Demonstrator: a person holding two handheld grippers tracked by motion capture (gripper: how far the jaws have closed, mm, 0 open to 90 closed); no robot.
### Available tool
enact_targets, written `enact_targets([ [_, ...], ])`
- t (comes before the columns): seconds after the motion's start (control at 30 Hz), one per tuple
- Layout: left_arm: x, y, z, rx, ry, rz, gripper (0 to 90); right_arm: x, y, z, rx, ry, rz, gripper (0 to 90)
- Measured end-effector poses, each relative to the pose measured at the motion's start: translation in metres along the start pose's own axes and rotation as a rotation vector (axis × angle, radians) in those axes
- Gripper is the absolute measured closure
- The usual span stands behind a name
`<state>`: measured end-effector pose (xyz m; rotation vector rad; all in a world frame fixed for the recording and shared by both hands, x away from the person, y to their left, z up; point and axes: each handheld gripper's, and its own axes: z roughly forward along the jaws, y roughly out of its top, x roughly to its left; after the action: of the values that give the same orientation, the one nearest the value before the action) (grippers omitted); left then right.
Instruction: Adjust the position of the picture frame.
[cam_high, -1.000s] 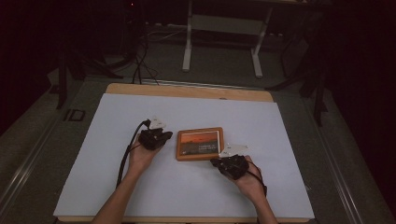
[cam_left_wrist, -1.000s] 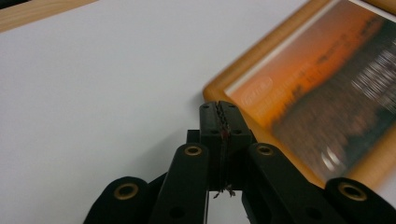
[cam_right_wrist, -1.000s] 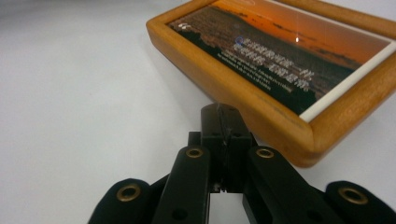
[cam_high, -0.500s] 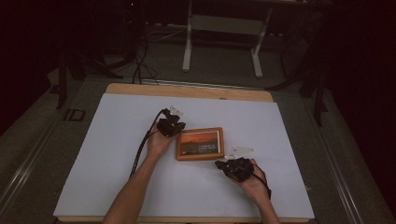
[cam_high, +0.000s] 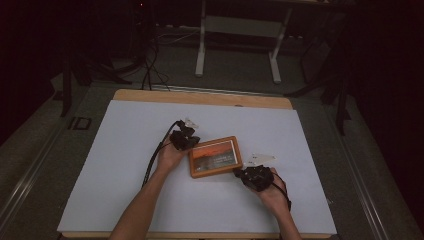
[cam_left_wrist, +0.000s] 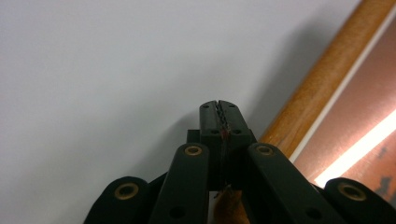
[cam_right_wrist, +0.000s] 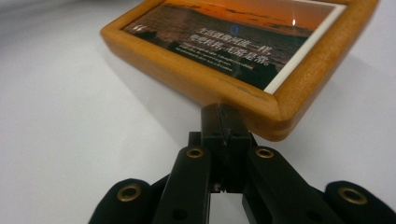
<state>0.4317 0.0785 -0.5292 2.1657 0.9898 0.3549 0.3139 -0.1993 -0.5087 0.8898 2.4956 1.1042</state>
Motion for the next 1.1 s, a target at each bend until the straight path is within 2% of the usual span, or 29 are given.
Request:
enact_targets([
  [0.17, -0.007, -0.014, -0.012, 0.0, -0.029, 0.016, 89.7, -0.006, -0.003, -0.004, 0.006, -0.014, 0.01, 89.9],
  [0.27, -0.013, -0.025, -0.02, -0.015, -0.067, 0.016, 89.7, -0.012, -0.005, -0.006, 0.013, -0.024, 0.022, 89.9],
  [0.47, -0.034, -0.042, -0.034, -0.02, -0.095, 0.039, 89.7, -0.021, -0.007, -0.006, 0.054, -0.054, 0.025, 90.0],
  [0.6, -0.046, -0.051, -0.039, -0.033, -0.118, 0.024, 89.7, -0.027, -0.007, -0.006, 0.054, -0.075, 0.044, 90.0],
  [0.7, -0.053, -0.056, -0.044, -0.035, -0.131, 0.029, 89.7, -0.029, -0.006, -0.005, 0.058, -0.075, 0.049, 90.0],
  [0.83, -0.058, -0.062, -0.049, -0.031, -0.122, 0.027, 89.7, -0.029, -0.004, -0.002, 0.066, -0.083, 0.039, 90.0],
  [0.97, -0.062, -0.072, -0.057, -0.027, -0.121, -0.001, 89.7, -0.03, 0.002, 0.003, 0.069, -0.088, 0.041, 90.0],
  [1.1, -0.067, -0.078, -0.062, -0.035, -0.133, 0.009, 89.7, -0.031, 0.007, 0.008, 0.071, -0.084, 0.033, 90.0],
])
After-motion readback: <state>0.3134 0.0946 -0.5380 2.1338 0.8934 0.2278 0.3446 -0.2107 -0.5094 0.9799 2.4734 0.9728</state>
